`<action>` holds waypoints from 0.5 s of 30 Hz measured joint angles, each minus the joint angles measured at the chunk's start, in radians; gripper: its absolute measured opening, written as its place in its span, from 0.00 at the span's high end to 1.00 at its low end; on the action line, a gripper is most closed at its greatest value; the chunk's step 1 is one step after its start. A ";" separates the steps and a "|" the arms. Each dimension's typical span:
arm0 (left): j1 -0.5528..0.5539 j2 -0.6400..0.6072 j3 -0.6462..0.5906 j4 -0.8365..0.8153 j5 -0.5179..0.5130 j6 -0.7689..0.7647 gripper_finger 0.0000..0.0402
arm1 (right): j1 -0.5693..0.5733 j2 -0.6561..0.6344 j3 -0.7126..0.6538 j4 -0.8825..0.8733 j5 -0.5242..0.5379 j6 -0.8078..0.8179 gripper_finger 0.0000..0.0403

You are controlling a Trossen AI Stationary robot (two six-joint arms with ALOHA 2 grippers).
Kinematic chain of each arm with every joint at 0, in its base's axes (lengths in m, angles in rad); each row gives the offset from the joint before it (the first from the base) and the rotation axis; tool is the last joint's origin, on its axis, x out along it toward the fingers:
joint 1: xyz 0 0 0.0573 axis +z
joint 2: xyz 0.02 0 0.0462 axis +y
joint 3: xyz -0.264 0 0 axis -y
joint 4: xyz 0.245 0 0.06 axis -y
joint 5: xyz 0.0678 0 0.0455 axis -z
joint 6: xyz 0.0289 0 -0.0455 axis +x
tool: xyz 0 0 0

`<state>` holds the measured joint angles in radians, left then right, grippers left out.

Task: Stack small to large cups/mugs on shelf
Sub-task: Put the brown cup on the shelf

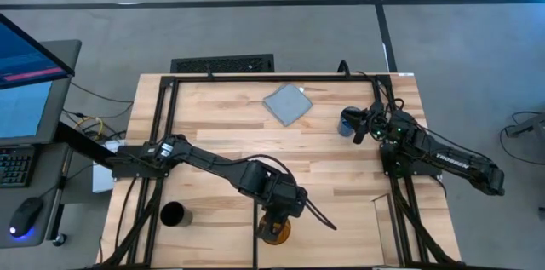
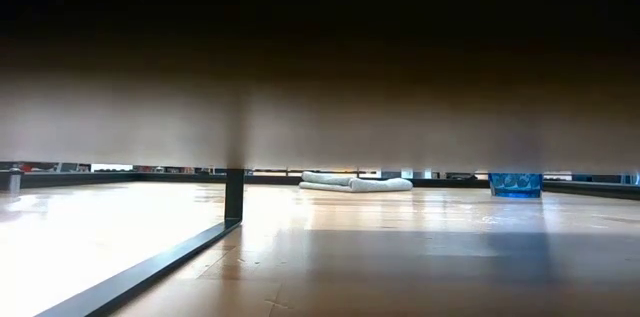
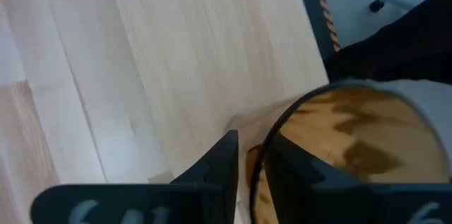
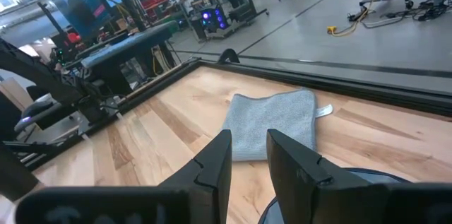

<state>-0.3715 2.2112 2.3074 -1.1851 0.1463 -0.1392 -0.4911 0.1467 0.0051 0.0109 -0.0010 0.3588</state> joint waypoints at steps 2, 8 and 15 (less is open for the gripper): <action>0.000 0.000 0.000 0.022 0.003 0.002 0.85 | 0.000 0.000 0.000 0.000 0.000 0.000 0.72; 0.000 0.000 0.000 0.034 0.032 0.004 0.83 | 0.000 0.000 0.000 0.000 0.000 0.000 0.72; 0.000 0.000 0.000 0.059 0.032 0.015 0.83 | 0.000 0.000 0.000 0.000 0.001 0.000 0.72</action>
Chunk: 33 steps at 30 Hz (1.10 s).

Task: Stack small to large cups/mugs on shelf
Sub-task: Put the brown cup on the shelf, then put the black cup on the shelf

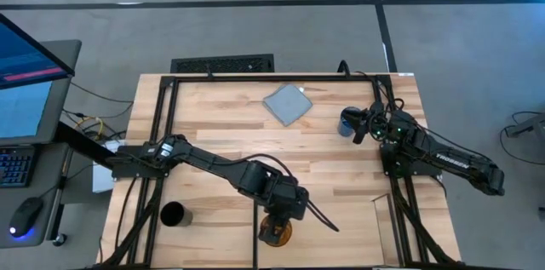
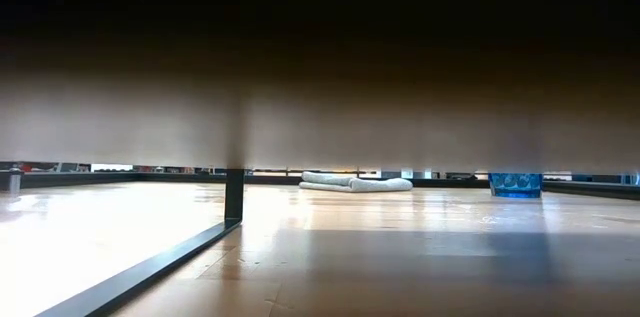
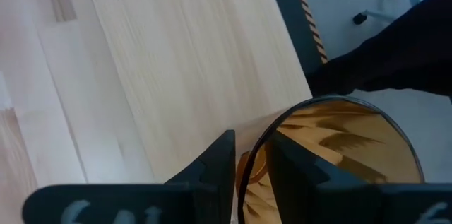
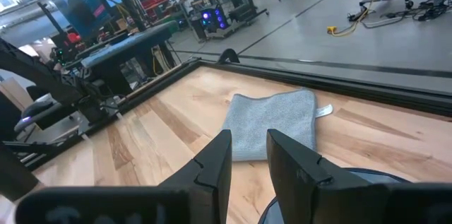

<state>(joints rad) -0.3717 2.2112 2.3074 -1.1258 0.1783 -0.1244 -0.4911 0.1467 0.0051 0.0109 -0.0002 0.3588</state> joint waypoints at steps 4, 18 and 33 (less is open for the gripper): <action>0.000 0.000 0.000 0.038 -0.003 0.009 0.83 | 0.000 0.000 0.000 0.000 0.000 0.000 0.72; 0.003 0.000 0.000 0.091 -0.035 0.009 0.83 | 0.000 0.000 0.000 0.000 0.000 0.000 0.72; 0.009 0.000 0.000 0.085 -0.028 0.009 0.71 | 0.000 0.000 0.000 0.000 0.000 0.000 0.72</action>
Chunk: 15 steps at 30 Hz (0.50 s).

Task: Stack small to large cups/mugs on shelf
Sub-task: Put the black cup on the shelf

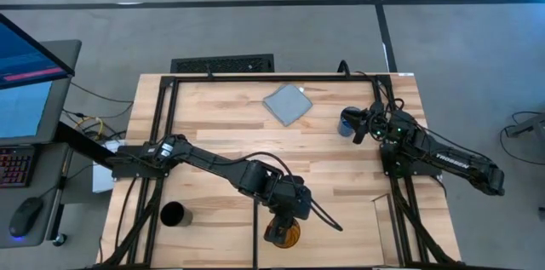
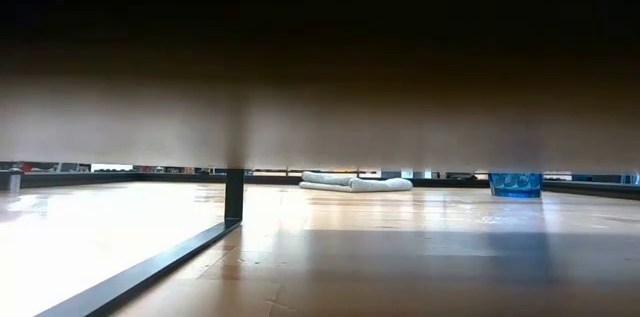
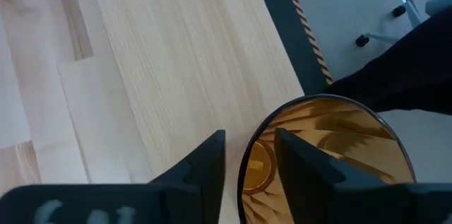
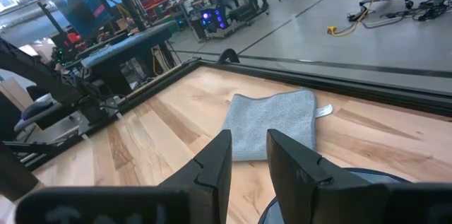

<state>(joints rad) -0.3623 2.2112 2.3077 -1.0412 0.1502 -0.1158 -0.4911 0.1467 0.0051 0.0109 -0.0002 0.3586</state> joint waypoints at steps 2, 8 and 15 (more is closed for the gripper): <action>0.004 0.000 0.000 -0.004 0.003 -0.006 0.67 | 0.000 0.000 0.000 0.000 0.000 0.000 0.72; 0.016 -0.007 0.050 -0.112 0.055 0.011 0.60 | 0.000 0.000 0.000 0.000 0.000 0.000 0.72; 0.030 -0.067 0.050 -0.139 0.045 0.010 0.59 | 0.000 0.003 0.000 0.000 0.000 0.000 0.72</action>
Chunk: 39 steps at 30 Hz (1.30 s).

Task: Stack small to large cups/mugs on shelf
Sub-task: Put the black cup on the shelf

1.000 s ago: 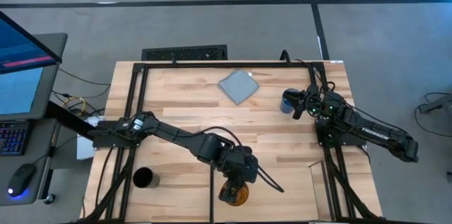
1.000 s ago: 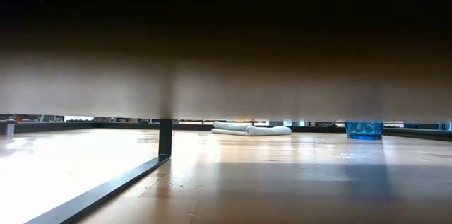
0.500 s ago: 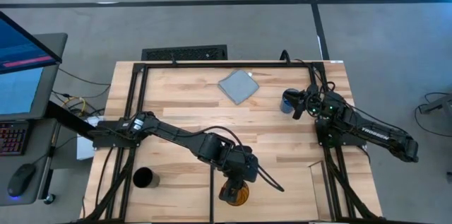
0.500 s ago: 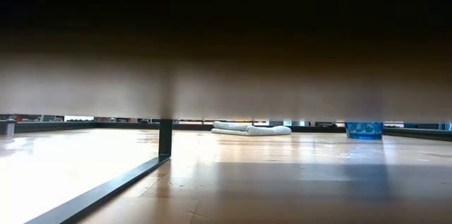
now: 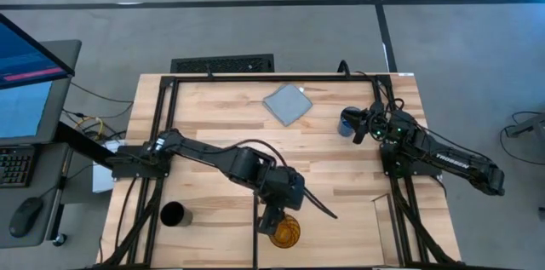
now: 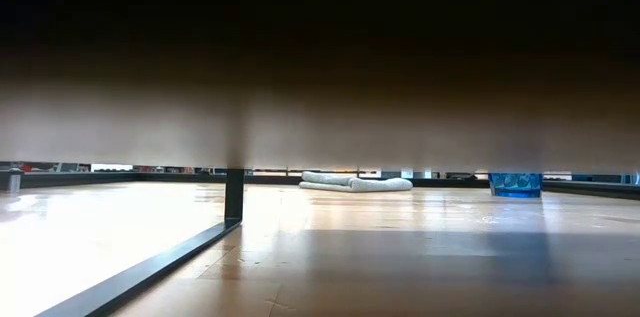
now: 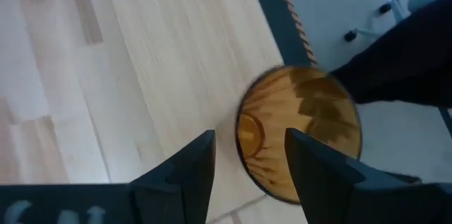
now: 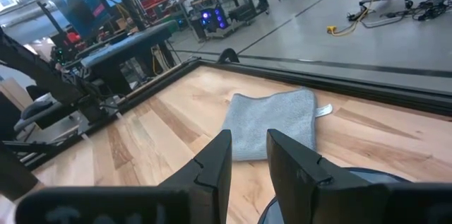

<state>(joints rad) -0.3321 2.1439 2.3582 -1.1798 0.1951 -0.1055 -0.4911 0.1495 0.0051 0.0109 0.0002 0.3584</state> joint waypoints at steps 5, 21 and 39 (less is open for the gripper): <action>0.013 -0.065 -0.003 -0.007 -0.112 0.033 0.59 | 0.000 0.008 0.000 0.000 0.000 0.000 0.72; 0.051 -0.539 -0.054 -0.144 -0.525 0.093 0.59 | 0.007 0.016 0.000 0.000 -0.002 0.073 0.72; -0.034 -0.867 -0.589 -0.387 -0.366 -0.481 0.59 | 0.005 0.016 0.000 0.000 0.000 0.087 0.72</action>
<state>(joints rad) -0.3660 1.2767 1.7692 -1.5671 -0.1712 -0.5862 -0.4862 0.1654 0.0051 0.0109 0.0006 0.4450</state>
